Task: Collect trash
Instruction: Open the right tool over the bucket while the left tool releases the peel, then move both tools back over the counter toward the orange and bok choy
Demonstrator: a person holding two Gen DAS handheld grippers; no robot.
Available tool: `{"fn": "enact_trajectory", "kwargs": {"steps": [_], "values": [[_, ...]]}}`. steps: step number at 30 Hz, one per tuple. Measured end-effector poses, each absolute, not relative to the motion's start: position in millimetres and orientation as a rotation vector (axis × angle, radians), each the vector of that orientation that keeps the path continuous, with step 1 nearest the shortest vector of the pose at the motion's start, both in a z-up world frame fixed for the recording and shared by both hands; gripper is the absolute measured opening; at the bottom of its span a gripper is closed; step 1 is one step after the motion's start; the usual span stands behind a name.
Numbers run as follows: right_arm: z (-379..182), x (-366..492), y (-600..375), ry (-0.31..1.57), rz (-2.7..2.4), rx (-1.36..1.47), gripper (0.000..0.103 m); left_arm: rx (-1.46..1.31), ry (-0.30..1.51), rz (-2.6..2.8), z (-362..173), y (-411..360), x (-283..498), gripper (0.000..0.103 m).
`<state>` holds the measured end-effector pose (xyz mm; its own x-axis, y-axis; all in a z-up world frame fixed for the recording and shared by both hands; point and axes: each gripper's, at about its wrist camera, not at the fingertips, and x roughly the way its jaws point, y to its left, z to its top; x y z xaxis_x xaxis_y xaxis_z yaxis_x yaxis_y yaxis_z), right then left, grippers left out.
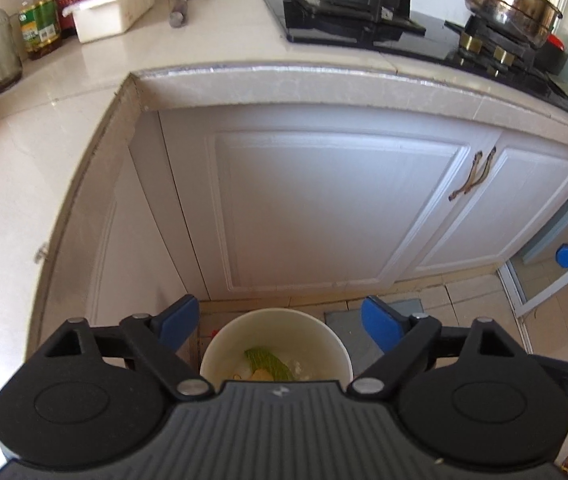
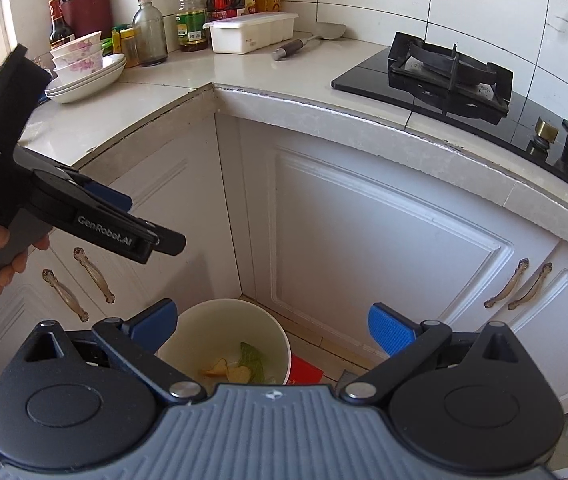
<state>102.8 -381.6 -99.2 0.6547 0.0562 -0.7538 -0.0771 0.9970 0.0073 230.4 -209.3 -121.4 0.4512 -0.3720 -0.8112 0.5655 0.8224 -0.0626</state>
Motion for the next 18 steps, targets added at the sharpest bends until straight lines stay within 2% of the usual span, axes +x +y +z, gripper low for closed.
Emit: {"fn": "enact_trajectory", "kwargs": {"steps": [18], "values": [[-74.3, 103.1, -342.1, 0.801, 0.089, -0.132, 0.103, 0.194, 0.778, -0.486, -62.0, -161.1, 187.9, 0.097]]}}
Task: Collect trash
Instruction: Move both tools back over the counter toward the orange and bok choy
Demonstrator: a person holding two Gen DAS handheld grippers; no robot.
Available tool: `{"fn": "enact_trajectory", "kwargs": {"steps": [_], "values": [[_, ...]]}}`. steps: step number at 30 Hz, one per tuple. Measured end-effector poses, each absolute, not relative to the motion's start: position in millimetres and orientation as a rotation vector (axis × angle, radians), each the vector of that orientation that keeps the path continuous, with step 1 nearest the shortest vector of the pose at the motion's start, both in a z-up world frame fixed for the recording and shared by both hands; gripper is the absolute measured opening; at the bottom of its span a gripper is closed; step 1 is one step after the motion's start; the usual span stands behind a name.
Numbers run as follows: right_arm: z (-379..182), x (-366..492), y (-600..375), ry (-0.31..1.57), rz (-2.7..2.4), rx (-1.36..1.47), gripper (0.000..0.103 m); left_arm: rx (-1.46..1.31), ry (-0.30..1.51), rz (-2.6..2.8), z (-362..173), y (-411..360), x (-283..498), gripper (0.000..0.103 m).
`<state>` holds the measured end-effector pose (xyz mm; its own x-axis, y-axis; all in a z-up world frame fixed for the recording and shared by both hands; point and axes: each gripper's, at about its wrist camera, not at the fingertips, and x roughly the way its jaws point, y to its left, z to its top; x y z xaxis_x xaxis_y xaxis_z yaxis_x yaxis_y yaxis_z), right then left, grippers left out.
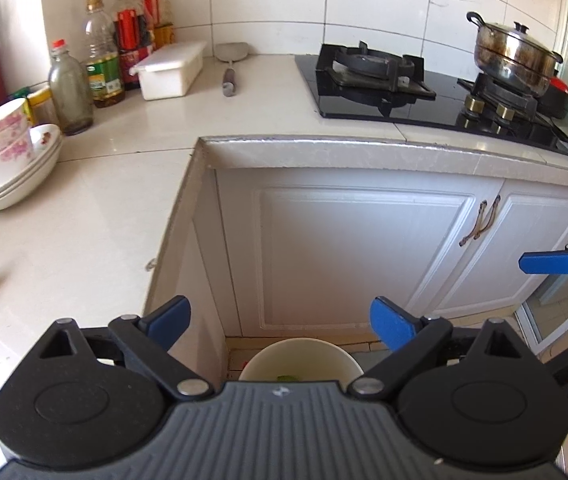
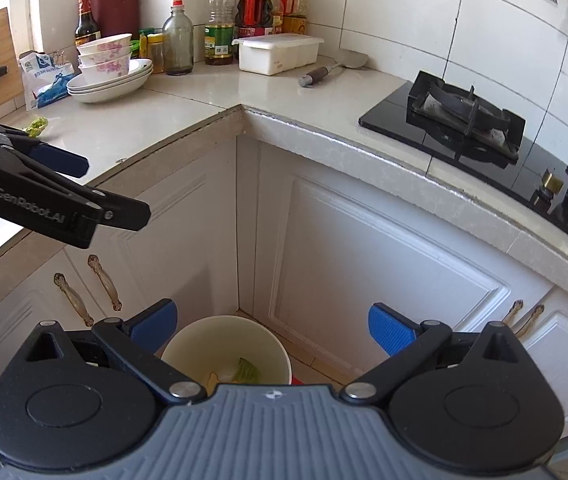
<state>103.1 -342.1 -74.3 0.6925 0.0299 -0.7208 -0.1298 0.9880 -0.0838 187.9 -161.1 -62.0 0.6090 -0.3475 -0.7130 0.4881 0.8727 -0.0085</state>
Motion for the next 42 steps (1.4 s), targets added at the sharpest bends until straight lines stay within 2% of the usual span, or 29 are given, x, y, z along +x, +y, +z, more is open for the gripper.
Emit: {"fn": "enact_trajectory", "kwargs": {"steps": [17, 32, 42], "values": [[-39.9, 119.4, -269.4, 0.720, 0.195, -0.255, 0.103, 0.121, 0.721, -0.266, -40.9, -57.6, 156.1, 0.101], [-32.4, 169.5, -179.8, 0.684, 0.418, -0.292, 0.103, 0.017, 0.741, 0.041, -56.5, 56.9, 162.2, 0.101], [-39.0, 192.6, -152.1, 0.707, 0.476, -0.312, 0.103, -0.063, 0.760, 0.091, -83.6, 92.0, 190.8, 0.101]]}}
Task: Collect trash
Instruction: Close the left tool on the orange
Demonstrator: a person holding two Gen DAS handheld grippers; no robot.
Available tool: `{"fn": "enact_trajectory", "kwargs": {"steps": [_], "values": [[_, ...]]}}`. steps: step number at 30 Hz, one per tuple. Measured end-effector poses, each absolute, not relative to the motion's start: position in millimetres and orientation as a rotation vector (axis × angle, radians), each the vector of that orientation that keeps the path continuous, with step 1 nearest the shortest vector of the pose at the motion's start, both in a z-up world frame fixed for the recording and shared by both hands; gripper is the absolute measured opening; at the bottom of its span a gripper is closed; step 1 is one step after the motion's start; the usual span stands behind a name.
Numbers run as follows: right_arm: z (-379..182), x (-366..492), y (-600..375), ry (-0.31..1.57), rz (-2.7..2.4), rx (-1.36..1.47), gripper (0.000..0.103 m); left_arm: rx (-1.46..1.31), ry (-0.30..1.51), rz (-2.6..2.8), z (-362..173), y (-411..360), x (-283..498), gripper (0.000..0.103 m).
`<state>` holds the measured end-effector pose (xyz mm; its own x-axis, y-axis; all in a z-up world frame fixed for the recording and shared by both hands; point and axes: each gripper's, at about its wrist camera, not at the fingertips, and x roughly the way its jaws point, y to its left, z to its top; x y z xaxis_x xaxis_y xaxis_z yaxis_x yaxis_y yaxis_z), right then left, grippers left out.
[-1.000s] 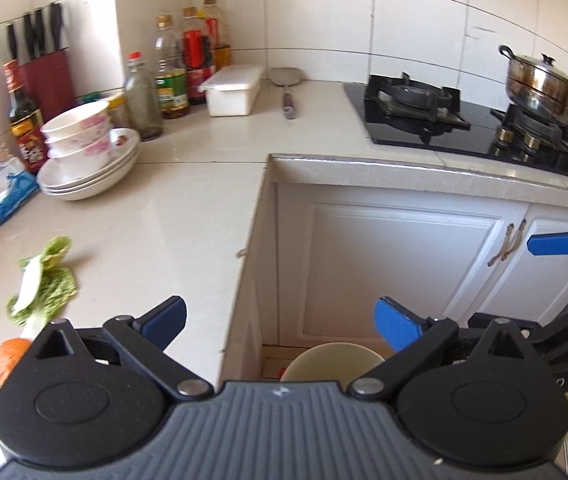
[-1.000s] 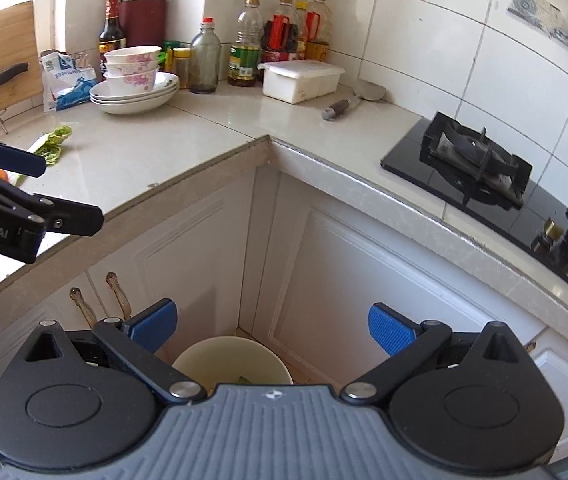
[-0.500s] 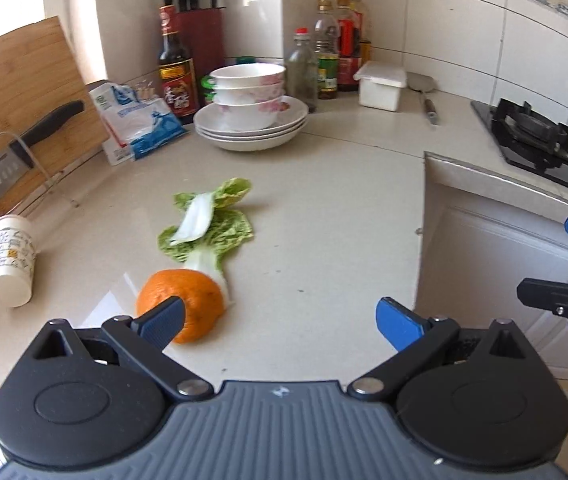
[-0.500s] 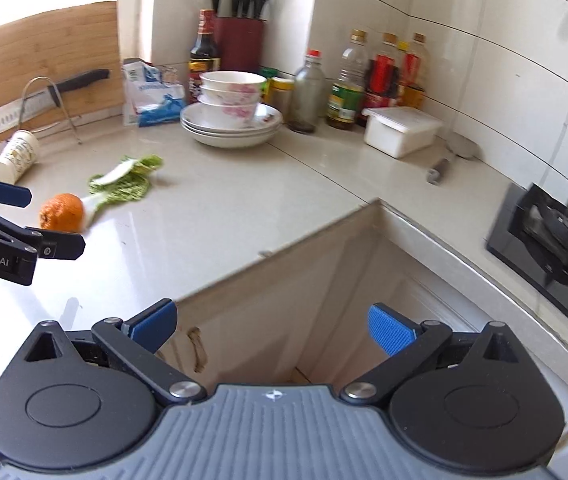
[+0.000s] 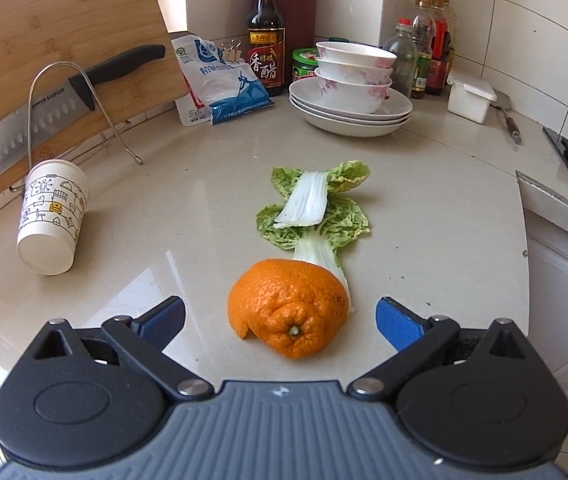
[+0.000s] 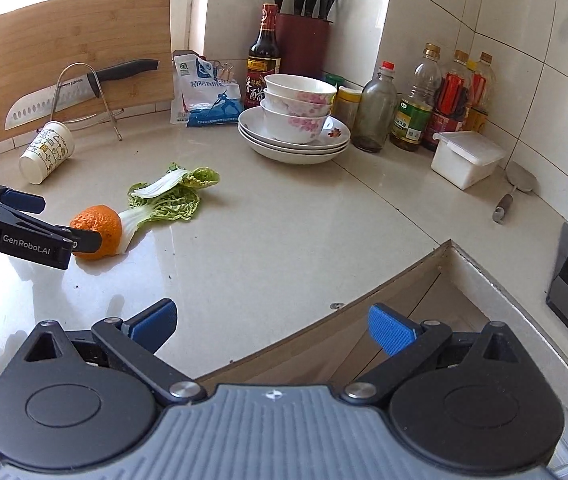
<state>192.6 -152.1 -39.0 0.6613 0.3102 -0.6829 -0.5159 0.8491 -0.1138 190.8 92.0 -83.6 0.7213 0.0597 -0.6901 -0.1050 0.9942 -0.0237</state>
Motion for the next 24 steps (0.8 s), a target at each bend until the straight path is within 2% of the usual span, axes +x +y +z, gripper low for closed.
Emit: {"fn": "enact_trajectory", "kwargs": {"steps": [9, 14, 24], "values": [[-46.5, 209.0, -138.6, 0.734, 0.499, -0.295, 0.103, -0.021, 0.781, 0.035, -93.6, 91.1, 207.0, 0.098], [-46.7, 213.4, -130.4, 0.730, 0.525, -0.312, 0.103, -0.013, 0.793, 0.009, -97.0, 92.9, 210.9, 0.088], [-47.5, 217.7, -125.1, 0.728, 0.547, -0.319, 0.103, -0.030, 0.806, -0.020, -98.1, 98.6, 211.2, 0.076]]}}
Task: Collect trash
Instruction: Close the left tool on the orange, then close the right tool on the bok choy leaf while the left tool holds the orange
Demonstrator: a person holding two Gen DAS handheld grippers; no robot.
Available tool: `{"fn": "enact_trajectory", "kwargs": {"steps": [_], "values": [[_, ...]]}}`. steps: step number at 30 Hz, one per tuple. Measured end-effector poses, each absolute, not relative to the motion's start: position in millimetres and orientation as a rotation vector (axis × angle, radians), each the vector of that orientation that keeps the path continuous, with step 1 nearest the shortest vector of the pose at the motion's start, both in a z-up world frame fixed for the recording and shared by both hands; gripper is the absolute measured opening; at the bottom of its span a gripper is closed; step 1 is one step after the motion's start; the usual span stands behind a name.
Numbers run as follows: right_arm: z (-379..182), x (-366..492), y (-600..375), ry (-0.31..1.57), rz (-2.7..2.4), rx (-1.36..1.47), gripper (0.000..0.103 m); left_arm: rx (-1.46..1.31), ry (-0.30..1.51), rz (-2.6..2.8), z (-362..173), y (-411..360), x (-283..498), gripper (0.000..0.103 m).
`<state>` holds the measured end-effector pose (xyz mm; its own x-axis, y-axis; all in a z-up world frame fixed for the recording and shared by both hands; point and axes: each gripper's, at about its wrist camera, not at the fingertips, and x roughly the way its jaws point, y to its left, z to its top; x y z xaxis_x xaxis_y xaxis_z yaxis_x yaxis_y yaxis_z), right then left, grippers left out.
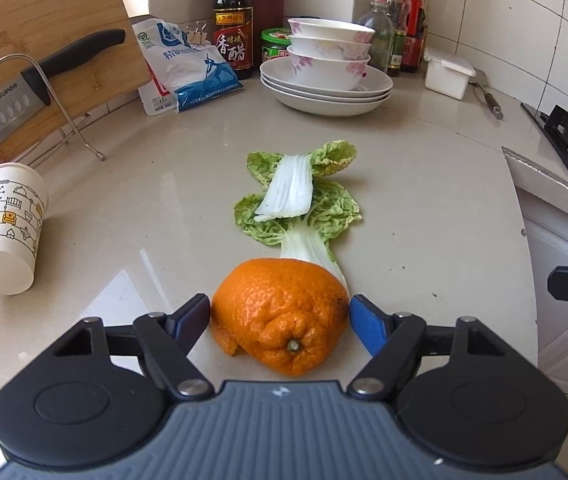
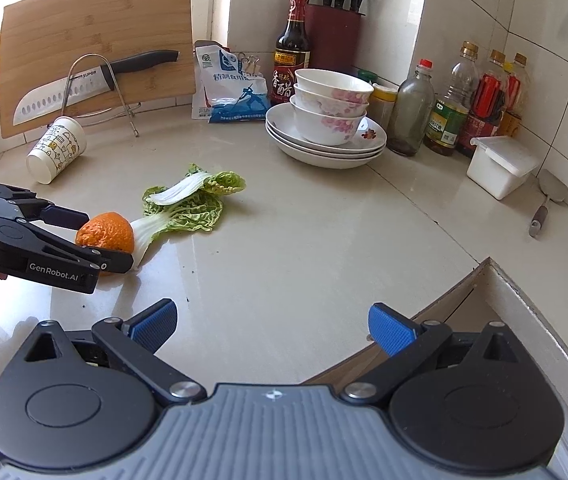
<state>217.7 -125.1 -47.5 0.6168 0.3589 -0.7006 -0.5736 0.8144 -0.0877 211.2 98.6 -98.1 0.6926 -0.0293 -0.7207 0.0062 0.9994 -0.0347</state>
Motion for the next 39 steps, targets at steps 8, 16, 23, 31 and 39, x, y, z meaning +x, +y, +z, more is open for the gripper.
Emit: {"fn": "enact_trajectory", "kwargs": {"steps": [8, 16, 23, 31, 39], "values": [[-47.3, 220.8, -122.4, 0.724, 0.566, -0.326, 0.103, -0.040, 0.805, -0.036, -93.6, 100.8, 207.3, 0.064], [-47.1, 230.6, -106.1, 0.714, 0.630, -0.344, 0.103, -0.061, 0.802, -0.030, -82.2, 107.6, 198.8, 0.059], [-47.0, 241.4, -84.0, 0.697, 0.693, -0.365, 0.103, -0.083, 0.804, -0.015, -83.8, 111.7, 196.1, 0.070], [-52.0, 250.7, -73.3, 0.703, 0.722, -0.375, 0.103, -0.099, 0.818, -0.014, -94.1, 112.3, 202.5, 0.073], [-55.9, 259.9, -69.3, 0.713, 0.737, -0.369, 0.103, -0.117, 0.828, -0.032, -95.5, 107.9, 201.7, 0.056]]}}
